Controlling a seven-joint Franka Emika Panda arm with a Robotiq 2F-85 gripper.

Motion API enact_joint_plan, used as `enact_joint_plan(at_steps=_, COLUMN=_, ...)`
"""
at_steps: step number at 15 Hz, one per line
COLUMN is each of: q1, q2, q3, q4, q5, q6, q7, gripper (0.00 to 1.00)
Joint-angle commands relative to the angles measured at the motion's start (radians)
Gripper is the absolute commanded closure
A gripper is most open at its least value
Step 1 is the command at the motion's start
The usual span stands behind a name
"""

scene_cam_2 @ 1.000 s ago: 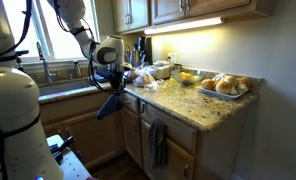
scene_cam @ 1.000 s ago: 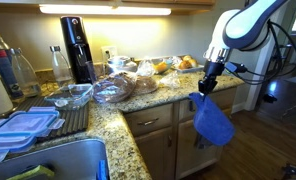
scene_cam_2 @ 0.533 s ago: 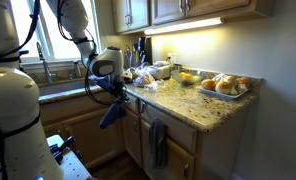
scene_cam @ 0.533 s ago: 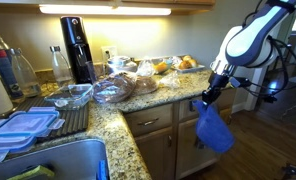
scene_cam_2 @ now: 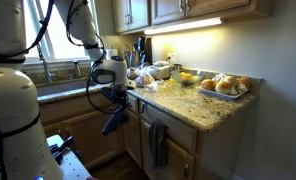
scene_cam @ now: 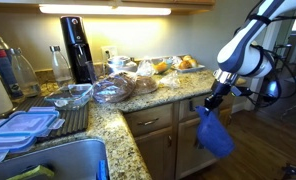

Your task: Hang the blue towel on the top right drawer

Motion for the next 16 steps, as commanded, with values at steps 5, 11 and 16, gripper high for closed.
enact_joint_plan(at_steps=5, q1=-0.065, q2=0.065, q3=0.016, q4=0.04, q5=0.116, q6=0.042, q7=-0.214, gripper=0.95)
enact_joint_plan(at_steps=11, q1=-0.073, q2=0.1, q3=0.003, q4=0.064, q5=0.084, q6=0.024, q7=-0.207, gripper=0.89)
enact_joint_plan(at_steps=16, q1=-0.076, q2=0.119, q3=0.003, q4=0.08, q5=0.084, q6=0.025, q7=-0.214, gripper=0.89)
